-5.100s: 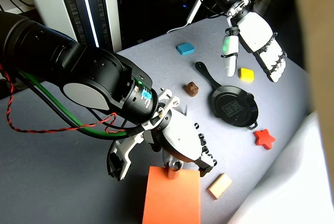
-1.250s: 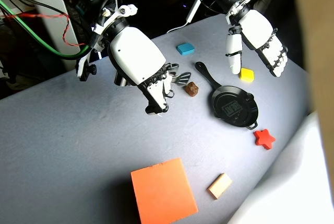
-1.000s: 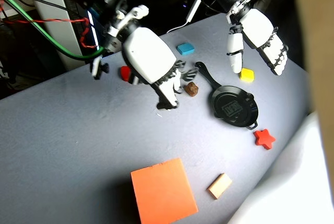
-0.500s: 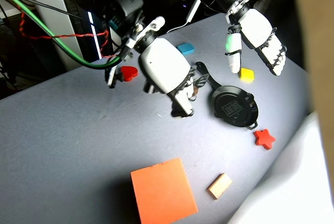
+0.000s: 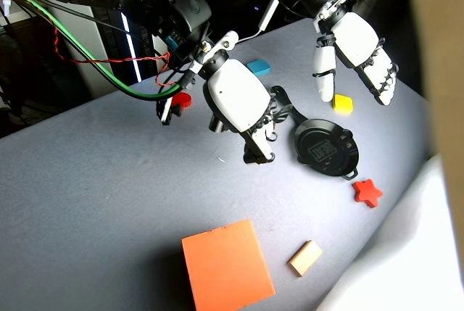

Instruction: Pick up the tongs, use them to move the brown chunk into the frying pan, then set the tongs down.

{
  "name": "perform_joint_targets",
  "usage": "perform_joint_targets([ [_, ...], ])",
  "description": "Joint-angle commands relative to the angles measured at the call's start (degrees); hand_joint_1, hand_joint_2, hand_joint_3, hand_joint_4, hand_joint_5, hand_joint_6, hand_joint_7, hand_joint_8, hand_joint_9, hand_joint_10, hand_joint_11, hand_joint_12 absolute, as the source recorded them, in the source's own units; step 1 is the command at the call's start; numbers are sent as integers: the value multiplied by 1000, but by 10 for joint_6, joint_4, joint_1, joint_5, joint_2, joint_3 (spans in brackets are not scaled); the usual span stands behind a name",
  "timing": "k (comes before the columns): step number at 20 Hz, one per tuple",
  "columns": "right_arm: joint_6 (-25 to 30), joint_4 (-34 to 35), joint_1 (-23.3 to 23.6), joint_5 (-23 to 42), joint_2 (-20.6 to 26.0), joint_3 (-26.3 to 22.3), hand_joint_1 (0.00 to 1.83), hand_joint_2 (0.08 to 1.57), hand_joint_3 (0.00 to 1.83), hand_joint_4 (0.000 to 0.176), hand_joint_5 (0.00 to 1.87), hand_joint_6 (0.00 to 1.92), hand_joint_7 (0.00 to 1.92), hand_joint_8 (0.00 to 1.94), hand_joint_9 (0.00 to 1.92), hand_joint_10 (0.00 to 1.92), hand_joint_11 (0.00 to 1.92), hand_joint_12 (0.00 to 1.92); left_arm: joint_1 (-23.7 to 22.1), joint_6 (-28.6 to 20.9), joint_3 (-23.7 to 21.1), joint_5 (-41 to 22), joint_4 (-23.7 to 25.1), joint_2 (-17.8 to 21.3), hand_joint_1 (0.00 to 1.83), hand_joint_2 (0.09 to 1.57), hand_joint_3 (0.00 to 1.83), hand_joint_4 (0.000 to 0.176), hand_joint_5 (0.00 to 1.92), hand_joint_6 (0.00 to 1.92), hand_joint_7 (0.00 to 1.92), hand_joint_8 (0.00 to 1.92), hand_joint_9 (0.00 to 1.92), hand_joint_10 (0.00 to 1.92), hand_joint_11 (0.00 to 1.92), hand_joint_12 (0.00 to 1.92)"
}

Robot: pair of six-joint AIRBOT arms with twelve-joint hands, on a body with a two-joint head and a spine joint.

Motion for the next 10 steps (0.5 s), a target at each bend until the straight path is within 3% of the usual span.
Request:
perform_joint_targets([
  [1, 2, -43, 4, -10, -1, 1, 1000, 1197, 1, 0, 644, 528, 900, 32, 524, 805, 127, 1635, -4, 2, 1, -45, 41, 7, 0, 1119, 0, 0, 12, 4, 42, 4, 35, 3, 0, 156],
  [4, 2, -43, -5, -10, -4, 9, 1011, 1202, 3, 0, 632, 537, 897, 32, 515, 811, 110, 1632, -5, 2, 1, -45, 40, 7, 0, 1125, 2, 0, 25, 2, 57, 2, 41, 2, 0, 125],
  [10, 3, -43, -20, -13, -7, 20, 1013, 1197, 0, 0, 637, 549, 909, 38, 535, 813, 125, 1637, -6, 2, 0, -45, 40, 7, 0, 1119, 0, 0, 44, 5, 75, 4, 69, 5, 0, 259],
])
